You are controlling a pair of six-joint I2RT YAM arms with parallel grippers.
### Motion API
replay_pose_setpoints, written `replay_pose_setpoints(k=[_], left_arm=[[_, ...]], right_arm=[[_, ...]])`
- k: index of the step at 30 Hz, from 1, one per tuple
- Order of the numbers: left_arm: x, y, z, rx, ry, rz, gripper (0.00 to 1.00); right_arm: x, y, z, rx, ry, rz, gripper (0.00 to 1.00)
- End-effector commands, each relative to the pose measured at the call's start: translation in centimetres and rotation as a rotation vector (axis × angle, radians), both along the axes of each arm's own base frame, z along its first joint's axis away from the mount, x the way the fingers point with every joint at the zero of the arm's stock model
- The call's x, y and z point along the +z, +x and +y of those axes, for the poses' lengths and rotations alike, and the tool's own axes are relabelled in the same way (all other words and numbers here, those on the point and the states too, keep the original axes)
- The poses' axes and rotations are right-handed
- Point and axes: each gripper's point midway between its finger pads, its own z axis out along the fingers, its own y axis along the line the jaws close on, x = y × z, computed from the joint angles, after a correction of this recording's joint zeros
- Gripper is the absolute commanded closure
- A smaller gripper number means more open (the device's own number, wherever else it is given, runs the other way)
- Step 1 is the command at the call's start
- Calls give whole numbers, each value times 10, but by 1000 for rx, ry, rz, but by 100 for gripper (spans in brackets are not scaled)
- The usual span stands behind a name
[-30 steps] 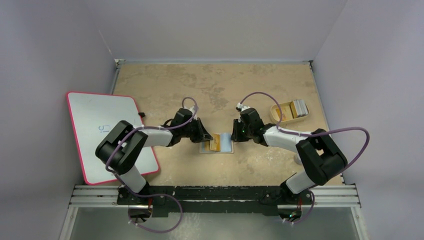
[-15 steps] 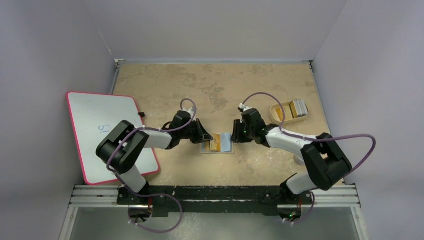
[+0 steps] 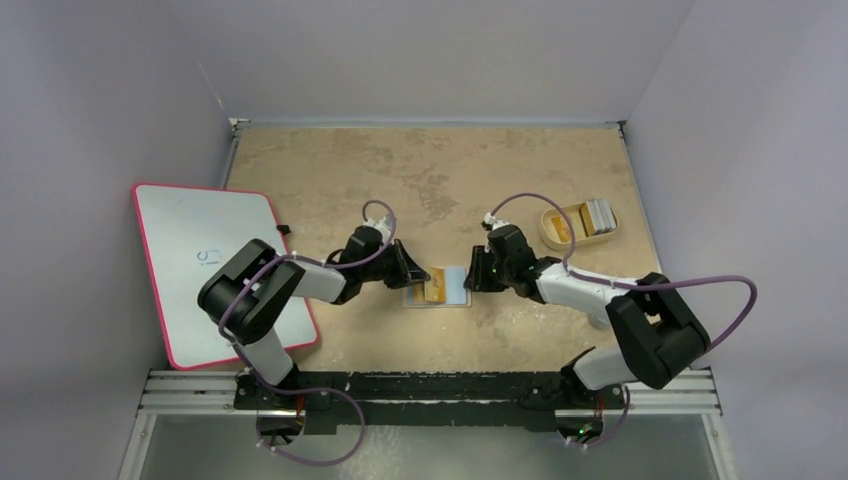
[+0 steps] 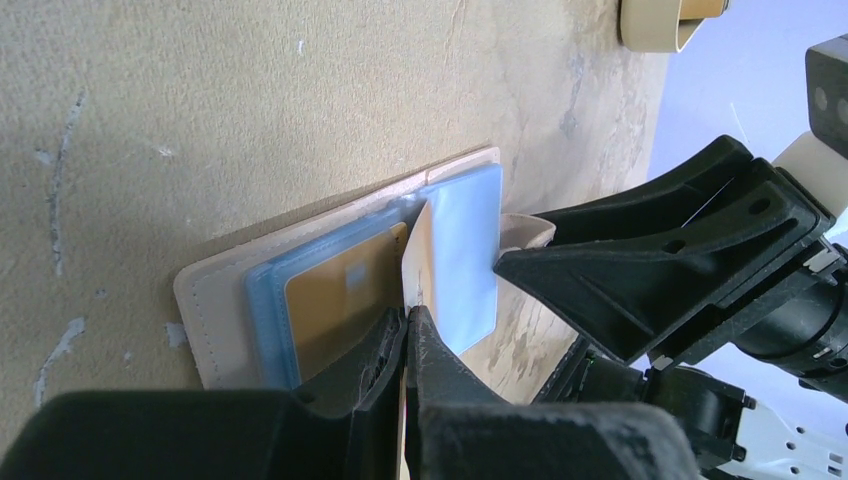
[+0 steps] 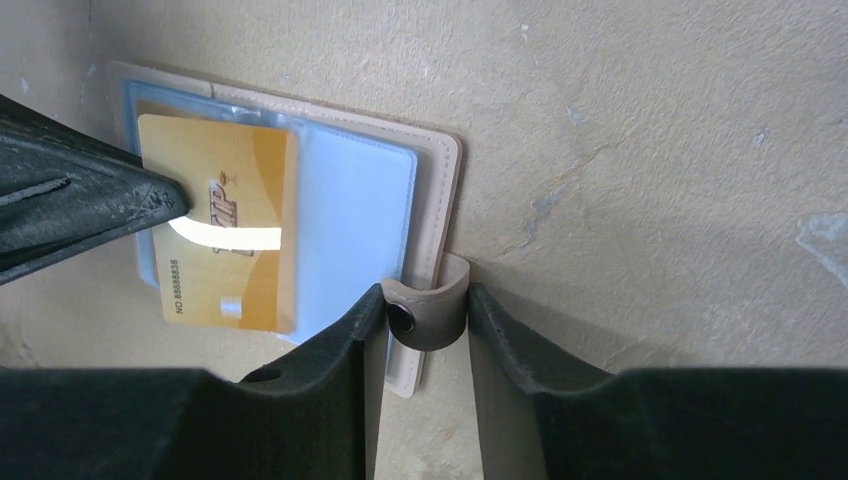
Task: Put the credit cards into the card holder
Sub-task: Insert the credit card into the card holder.
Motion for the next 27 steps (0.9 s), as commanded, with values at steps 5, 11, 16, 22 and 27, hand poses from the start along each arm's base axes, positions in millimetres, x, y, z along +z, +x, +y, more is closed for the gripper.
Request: replay_pose_setpoints(k=[5, 11, 16, 22, 27], left_arm=[[-8, -3, -2, 6, 21, -18, 100], [-10, -2, -7, 9, 37, -27, 100], [-9, 0, -10, 22, 57, -30, 96], [-7, 7, 0, 59, 143, -27, 80], [-6, 9, 12, 72, 228, -34, 71]], right_arm=[[-13, -6, 4, -3, 30, 24, 72], [-14, -10, 4, -6, 45, 30, 76], [-12, -10, 4, -9, 49, 26, 78], [-12, -10, 4, -10, 51, 24, 79], [-12, -9, 4, -9, 49, 22, 79]])
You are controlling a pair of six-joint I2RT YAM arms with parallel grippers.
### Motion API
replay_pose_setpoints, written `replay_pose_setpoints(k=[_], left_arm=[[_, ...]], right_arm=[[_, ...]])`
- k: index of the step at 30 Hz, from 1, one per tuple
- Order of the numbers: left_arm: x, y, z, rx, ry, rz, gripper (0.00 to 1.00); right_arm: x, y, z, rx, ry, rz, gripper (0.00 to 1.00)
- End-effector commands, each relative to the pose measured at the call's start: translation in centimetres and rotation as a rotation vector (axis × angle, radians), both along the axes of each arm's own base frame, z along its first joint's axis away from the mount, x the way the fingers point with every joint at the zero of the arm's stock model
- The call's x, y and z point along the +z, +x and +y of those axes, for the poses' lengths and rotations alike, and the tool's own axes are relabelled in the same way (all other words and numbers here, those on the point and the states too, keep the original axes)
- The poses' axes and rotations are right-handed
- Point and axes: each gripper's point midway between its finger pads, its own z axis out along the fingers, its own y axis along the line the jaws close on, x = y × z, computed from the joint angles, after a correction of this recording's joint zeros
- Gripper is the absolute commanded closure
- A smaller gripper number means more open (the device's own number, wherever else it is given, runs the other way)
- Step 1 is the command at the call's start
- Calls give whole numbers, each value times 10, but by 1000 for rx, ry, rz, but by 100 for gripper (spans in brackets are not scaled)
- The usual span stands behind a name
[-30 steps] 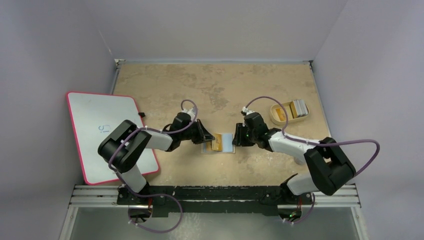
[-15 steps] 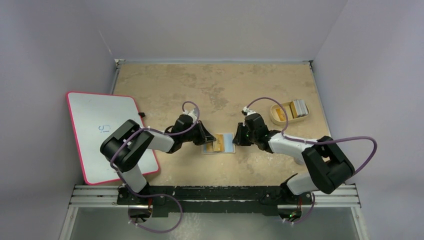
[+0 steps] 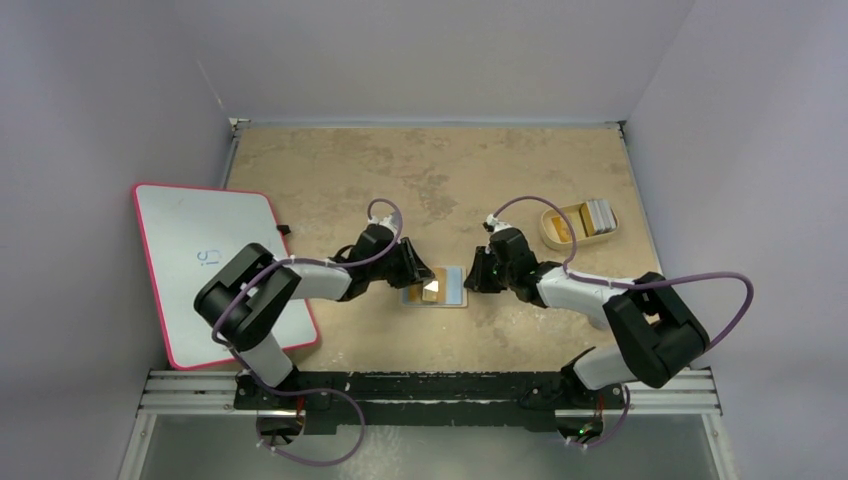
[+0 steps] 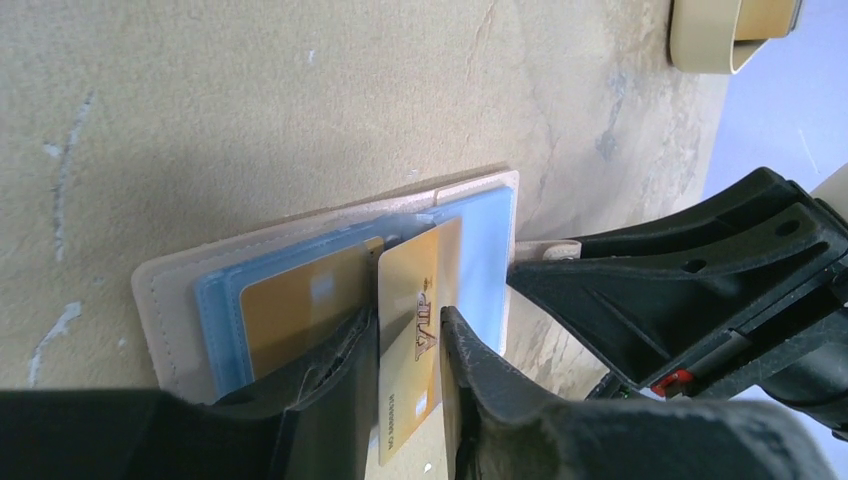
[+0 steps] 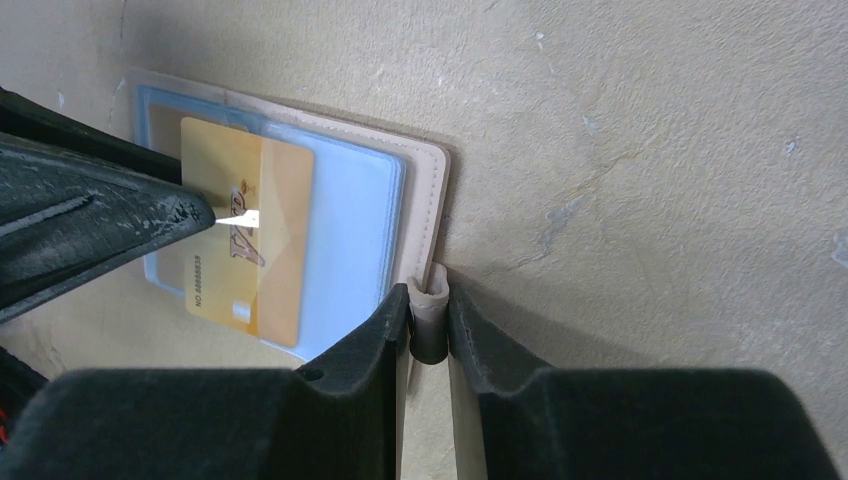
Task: Put the credit cards into the card holder
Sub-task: Insert the credit card into the card holder.
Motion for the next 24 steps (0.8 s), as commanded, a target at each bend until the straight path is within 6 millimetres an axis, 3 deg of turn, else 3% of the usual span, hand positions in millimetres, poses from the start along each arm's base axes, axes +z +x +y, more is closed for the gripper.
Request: replay_pose_setpoints(k=[1, 12, 24], left_arm=[[-1, 5, 17, 27, 129, -20, 69], [14, 10, 22, 52, 172, -38, 64], [-1, -4, 16, 49, 185, -7, 61]], right_arm=[[-9, -12, -2, 10, -9, 43, 79], [-2, -11, 6, 31, 43, 19, 80], [-3, -16, 12, 45, 91, 13, 81]])
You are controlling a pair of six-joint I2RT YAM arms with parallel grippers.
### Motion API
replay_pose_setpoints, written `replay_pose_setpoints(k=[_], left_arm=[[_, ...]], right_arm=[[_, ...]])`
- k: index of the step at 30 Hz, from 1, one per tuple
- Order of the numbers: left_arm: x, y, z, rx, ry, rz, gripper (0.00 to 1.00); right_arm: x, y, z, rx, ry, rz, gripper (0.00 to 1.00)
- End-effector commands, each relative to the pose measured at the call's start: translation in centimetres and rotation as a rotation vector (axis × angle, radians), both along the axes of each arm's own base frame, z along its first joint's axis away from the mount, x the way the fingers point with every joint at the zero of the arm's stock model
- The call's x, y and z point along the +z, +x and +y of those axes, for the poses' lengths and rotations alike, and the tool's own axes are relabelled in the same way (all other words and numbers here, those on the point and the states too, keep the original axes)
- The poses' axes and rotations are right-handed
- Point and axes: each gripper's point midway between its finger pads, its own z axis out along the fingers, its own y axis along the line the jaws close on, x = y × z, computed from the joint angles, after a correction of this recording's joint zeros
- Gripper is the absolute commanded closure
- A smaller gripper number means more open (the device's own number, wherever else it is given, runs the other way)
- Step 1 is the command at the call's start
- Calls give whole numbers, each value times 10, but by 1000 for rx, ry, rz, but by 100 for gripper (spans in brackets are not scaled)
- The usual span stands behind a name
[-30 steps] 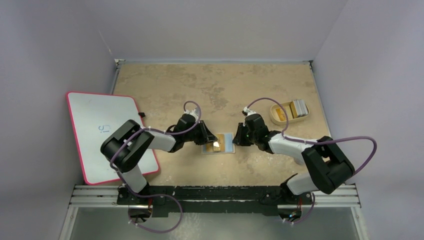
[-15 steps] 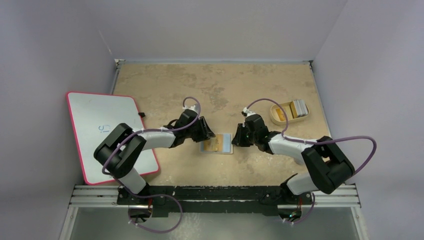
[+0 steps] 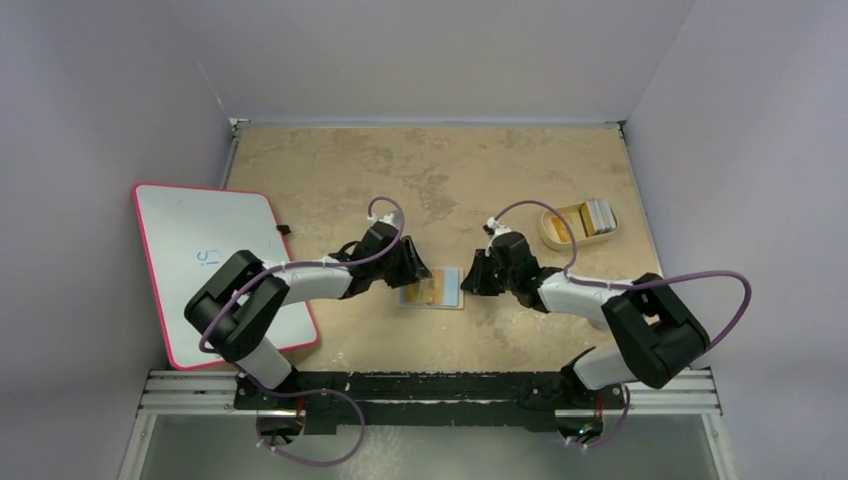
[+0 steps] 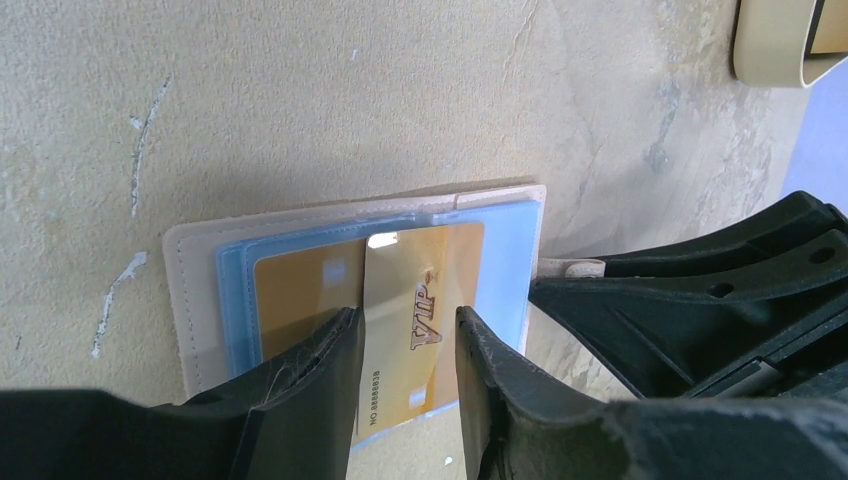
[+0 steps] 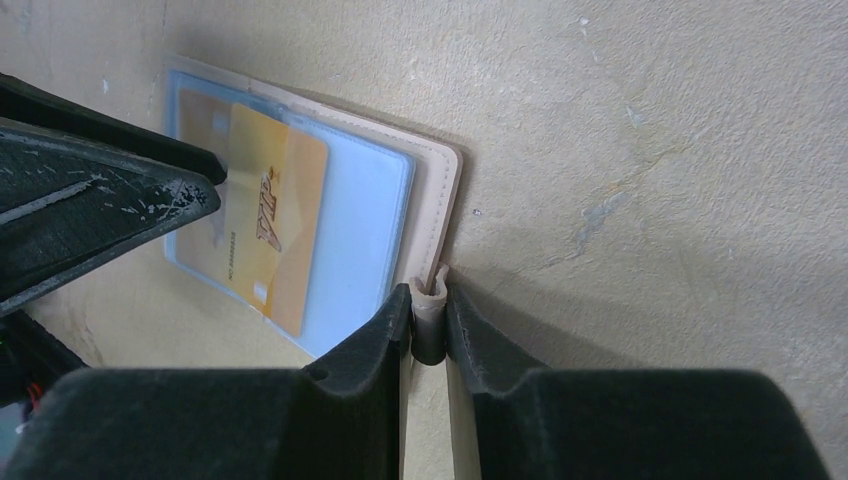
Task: Put the credit cards into the card holder
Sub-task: Insert the credit card into the card holder.
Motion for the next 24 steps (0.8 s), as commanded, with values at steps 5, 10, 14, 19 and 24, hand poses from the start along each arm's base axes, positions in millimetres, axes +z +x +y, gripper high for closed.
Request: replay_pose_setpoints(k=[5, 10, 14, 19, 24], left_arm=[[-3, -12, -16, -11, -42, 30, 61], [11, -21, -43, -15, -149, 46, 62], [26, -21, -57, -25, -188, 30, 62], [37, -17, -57, -26, -182, 1, 62], [40, -19, -46, -17, -137, -16, 62]], right_arm=[[-10, -16, 3, 29, 26, 31, 82], [-7, -17, 4, -5, 73, 19, 82], [-3, -18, 5, -23, 106, 16, 82], [-2, -17, 4, -27, 101, 13, 82], [3, -15, -4, -48, 58, 9, 76]])
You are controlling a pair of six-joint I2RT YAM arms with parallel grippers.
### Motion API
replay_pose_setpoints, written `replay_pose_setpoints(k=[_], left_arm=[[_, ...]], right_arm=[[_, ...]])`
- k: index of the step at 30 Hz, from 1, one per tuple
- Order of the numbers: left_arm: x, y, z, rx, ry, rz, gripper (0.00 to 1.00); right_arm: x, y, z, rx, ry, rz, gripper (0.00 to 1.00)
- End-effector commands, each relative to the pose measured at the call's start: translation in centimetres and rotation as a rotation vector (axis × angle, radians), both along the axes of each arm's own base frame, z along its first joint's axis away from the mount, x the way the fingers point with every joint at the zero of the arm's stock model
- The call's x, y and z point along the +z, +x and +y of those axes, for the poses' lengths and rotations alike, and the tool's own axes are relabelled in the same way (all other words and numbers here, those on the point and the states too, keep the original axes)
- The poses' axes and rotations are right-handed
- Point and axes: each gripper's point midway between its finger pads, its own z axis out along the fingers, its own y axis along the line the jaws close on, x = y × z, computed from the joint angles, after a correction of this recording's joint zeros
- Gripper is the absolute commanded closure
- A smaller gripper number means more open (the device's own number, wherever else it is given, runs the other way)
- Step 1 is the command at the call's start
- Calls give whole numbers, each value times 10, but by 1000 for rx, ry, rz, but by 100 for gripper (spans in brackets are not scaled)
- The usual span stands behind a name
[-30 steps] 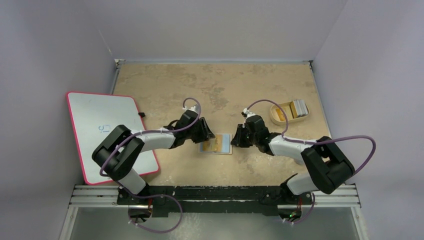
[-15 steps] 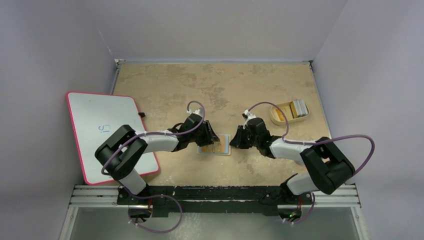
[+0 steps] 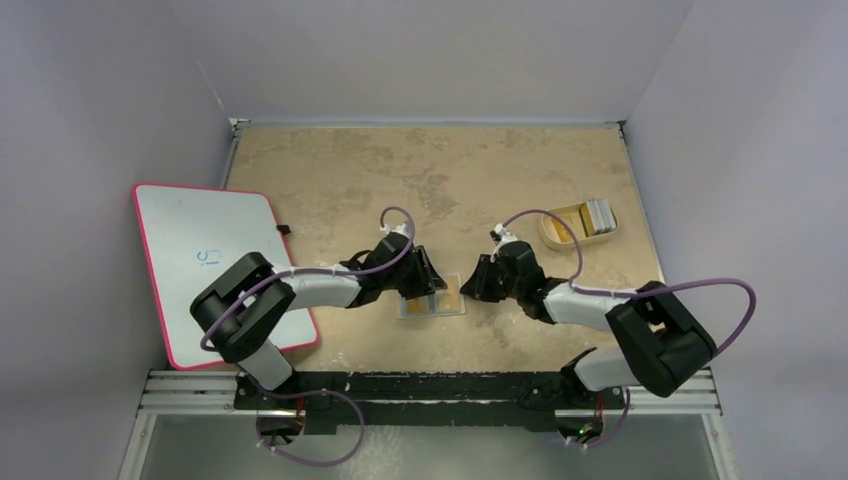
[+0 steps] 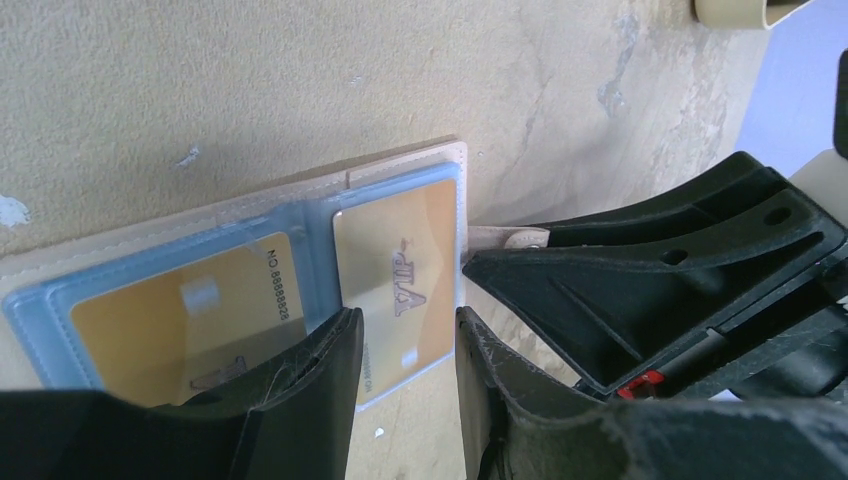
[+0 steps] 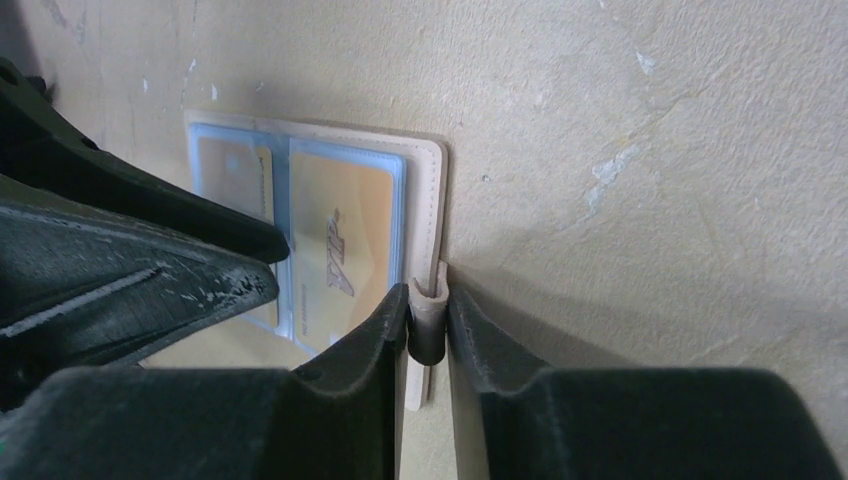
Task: Put the credit cards into the card holder
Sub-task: Insert the credit card into the card holder, then turn over the card slot in the card holder.
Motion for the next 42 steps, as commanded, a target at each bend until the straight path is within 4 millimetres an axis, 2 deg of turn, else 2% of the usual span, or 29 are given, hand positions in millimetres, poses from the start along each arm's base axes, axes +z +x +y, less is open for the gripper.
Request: replay_pose_setpoints(k=[1, 9, 12, 16, 23, 27, 34, 37, 42], left_arm=[[38, 13, -4, 16, -26, -91, 62], [40, 21, 47, 77, 135, -111, 62], [35, 18, 59, 78, 166, -100, 61], [25, 13, 66, 72, 160, -85, 60], [19, 11, 69, 71, 103, -76, 61], [15, 12, 74, 80, 106, -77, 60], [20, 15, 69, 76, 75, -89, 59], [24, 16, 68, 75, 68, -93, 59], [20, 18, 73, 98, 89, -93, 59]], right_arm=[[5, -7, -9, -14, -52, 19, 73], [45, -3, -22, -60, -84, -33, 59], [61, -1, -18, -57, -60, -55, 58], [76, 4, -5, -31, -25, -74, 59], [65, 8, 21, 52, -20, -56, 61], [51, 7, 34, 96, -63, -26, 61], [30, 11, 26, 58, -138, -2, 61], [31, 9, 25, 62, -139, 1, 61], [54, 11, 27, 54, -123, -40, 61]])
